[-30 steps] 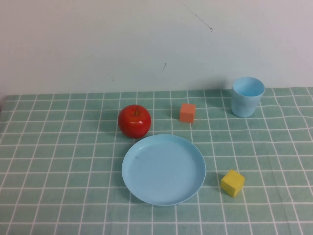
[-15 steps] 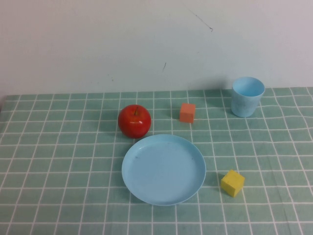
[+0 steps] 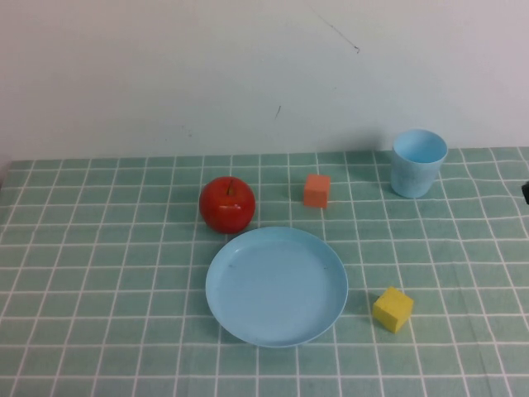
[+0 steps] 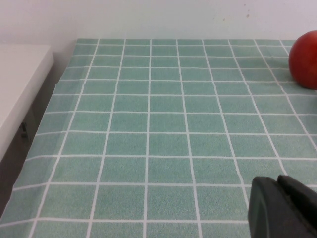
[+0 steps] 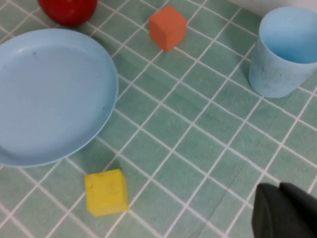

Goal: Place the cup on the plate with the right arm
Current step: Pick up the cup from the table

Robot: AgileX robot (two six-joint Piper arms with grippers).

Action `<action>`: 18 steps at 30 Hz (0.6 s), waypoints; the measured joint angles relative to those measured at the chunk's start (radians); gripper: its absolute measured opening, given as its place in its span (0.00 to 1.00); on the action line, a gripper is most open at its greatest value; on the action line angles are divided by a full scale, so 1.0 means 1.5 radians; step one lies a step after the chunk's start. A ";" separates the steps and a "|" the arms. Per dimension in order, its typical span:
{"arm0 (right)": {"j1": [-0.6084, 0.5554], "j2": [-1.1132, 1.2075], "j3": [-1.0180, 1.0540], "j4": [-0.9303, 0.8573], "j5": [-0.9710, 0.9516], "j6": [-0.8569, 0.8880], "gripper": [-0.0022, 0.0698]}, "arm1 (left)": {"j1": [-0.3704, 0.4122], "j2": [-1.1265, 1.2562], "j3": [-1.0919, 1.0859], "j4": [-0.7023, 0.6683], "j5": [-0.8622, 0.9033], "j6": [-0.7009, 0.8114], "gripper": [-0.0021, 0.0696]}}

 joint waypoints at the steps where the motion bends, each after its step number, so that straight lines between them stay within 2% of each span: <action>1: 0.000 0.041 -0.024 0.008 -0.003 -0.007 0.04 | 0.000 0.000 0.000 0.000 0.000 0.000 0.02; 5: 0.000 0.190 -0.144 0.021 0.018 -0.016 0.16 | 0.000 0.000 0.000 0.000 0.000 0.000 0.02; 10: 0.000 0.371 -0.340 0.031 0.096 -0.012 0.39 | 0.000 0.000 0.000 0.000 0.000 0.000 0.02; 14: 0.000 0.511 -0.535 -0.002 0.205 0.051 0.46 | 0.000 0.000 0.000 0.000 0.000 0.000 0.02; 18: 0.000 0.648 -0.736 -0.083 0.317 0.163 0.50 | 0.000 0.000 0.000 0.000 0.000 0.000 0.02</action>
